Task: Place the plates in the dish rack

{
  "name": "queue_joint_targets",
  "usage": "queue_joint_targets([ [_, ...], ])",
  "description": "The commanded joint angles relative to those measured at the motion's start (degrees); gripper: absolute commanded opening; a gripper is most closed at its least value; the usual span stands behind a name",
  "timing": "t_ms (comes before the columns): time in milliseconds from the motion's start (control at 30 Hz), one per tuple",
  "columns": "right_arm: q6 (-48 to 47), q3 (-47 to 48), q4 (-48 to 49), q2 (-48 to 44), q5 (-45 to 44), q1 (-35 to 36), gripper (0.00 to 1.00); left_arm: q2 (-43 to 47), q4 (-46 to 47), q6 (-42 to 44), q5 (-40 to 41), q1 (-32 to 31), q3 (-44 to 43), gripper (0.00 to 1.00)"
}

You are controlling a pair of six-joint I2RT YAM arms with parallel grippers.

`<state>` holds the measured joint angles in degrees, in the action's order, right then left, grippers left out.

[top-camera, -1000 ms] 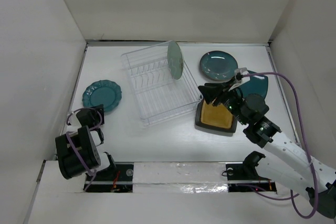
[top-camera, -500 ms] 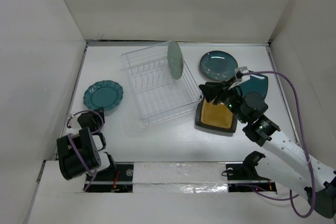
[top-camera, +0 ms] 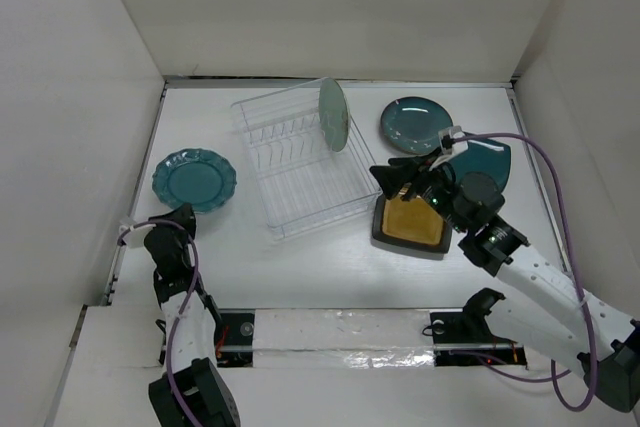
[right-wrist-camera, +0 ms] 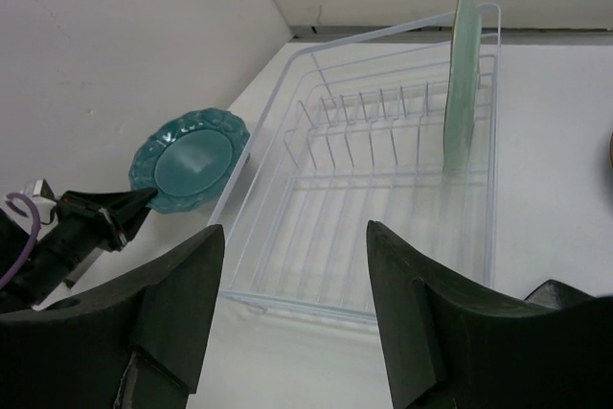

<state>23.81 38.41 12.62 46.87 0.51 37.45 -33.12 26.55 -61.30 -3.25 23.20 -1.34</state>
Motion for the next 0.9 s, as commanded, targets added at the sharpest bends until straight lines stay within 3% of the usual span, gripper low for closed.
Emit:
queue_joint_targets([
  [0, -0.26, 2.19, 2.67, 1.46, 3.08, -0.45, 0.68, 2.1, 6.15, -1.19, -3.69, -0.26, -4.88, 0.0],
  [167, -0.08, 5.97, 3.37, 6.54, 6.95, 2.1, 0.76, 0.26, 6.06, 0.91, -4.23, -0.88, -12.44, 0.0],
  [300, 0.01, 8.43, 4.25, 11.82, 8.89, 4.38, 0.77, -3.61, 5.01, 5.04, -3.61, -1.4, -23.14, 0.0],
  [533, 0.36, 12.21, 5.66, 17.19, 10.47, 6.05, 0.78, -4.41, 3.43, 10.14, 0.26, -3.77, -29.5, 0.0],
  [733, 0.88, 19.75, 5.3, 24.47, 14.25, 6.58, 0.98, -3.18, 7.72, 9.89, -9.03, -7.37, -31.0, 0.0],
  [867, 1.41, 24.24, 7.32, 28.61, 13.47, 6.58, 1.0, -1.95, 7.99, 9.27, -14.75, -9.04, -30.91, 0.0],
])
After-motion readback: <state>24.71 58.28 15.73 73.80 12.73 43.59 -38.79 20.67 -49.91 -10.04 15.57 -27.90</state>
